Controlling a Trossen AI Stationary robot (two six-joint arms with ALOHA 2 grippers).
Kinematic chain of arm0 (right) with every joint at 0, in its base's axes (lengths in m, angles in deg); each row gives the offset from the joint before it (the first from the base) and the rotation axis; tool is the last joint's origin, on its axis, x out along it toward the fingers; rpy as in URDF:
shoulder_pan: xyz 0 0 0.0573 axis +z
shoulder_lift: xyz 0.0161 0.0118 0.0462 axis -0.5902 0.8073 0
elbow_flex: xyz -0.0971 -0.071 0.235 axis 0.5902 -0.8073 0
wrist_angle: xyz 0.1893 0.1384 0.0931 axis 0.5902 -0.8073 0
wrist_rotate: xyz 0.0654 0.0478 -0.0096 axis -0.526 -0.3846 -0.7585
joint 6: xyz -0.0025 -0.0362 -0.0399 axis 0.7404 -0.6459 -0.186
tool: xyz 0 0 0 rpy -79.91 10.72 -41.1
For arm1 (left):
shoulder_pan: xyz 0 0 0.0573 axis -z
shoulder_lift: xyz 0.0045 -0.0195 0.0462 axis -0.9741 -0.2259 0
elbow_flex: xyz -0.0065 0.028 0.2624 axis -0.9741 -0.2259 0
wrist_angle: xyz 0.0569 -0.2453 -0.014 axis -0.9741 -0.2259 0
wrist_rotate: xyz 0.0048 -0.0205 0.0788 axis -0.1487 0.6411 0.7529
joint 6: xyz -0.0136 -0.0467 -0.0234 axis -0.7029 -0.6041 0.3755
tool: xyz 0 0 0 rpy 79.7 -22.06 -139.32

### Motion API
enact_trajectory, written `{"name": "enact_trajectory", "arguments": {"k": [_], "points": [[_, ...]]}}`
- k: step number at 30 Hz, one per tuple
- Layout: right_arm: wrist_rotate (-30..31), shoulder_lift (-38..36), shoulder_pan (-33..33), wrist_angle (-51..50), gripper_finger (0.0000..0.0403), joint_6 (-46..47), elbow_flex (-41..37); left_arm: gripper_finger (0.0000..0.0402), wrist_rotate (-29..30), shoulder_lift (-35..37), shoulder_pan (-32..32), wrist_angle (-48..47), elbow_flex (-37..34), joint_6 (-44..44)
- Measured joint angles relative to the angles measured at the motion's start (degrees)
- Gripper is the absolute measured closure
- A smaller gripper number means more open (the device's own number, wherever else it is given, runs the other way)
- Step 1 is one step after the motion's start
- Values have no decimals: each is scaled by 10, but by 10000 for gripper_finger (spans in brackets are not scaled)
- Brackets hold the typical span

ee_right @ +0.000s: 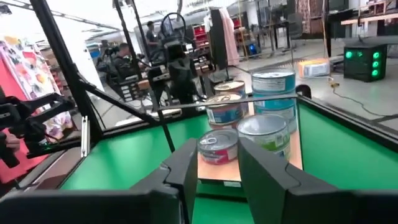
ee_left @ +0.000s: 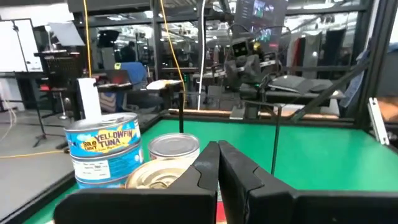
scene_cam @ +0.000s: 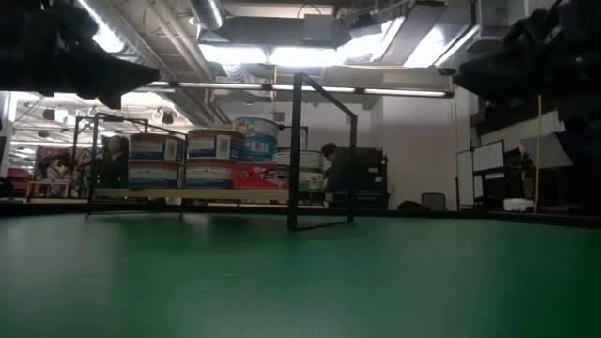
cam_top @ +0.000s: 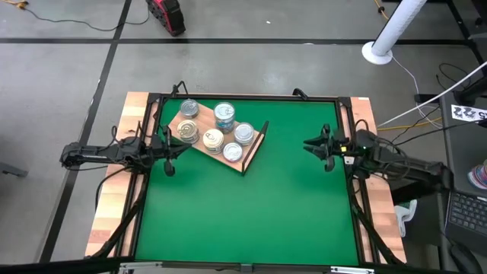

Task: Stack canned seafood by type on shelf
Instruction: Return to Home Position

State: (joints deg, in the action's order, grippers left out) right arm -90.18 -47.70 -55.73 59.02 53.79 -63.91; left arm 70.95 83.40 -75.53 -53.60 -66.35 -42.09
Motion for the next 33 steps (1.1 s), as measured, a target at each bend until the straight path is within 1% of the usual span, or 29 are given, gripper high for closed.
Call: {"name": "enact_trajectory", "arguments": {"k": [2,5,7,9,12,16,20,23,28,33], "points": [[40,-6,39,-5,288,-11,0,398,0,0,0,-12,0,3],[87,-21,85,-26,288,-55,0,395,0,-1,0,-16,0,-1],[119,-33,104,-56,288,-77,0,395,0,-2,0,-16,0,12],[142,-48,115,-93,288,-78,0,397,1,-2,0,-16,0,14],[138,-81,118,-166,288,-76,0,400,10,-2,0,-15,0,11],[113,-143,117,-251,288,-75,0,397,12,-2,0,-15,0,46],[112,-151,117,-299,288,-84,5,395,13,-2,0,-15,0,52],[114,-151,117,-297,288,-109,0,397,13,-2,0,-15,0,41],[140,-150,117,-294,288,-148,-4,399,13,-2,0,-15,0,35],[148,-148,117,-296,288,-166,-4,398,13,-2,0,-15,0,34]]}}
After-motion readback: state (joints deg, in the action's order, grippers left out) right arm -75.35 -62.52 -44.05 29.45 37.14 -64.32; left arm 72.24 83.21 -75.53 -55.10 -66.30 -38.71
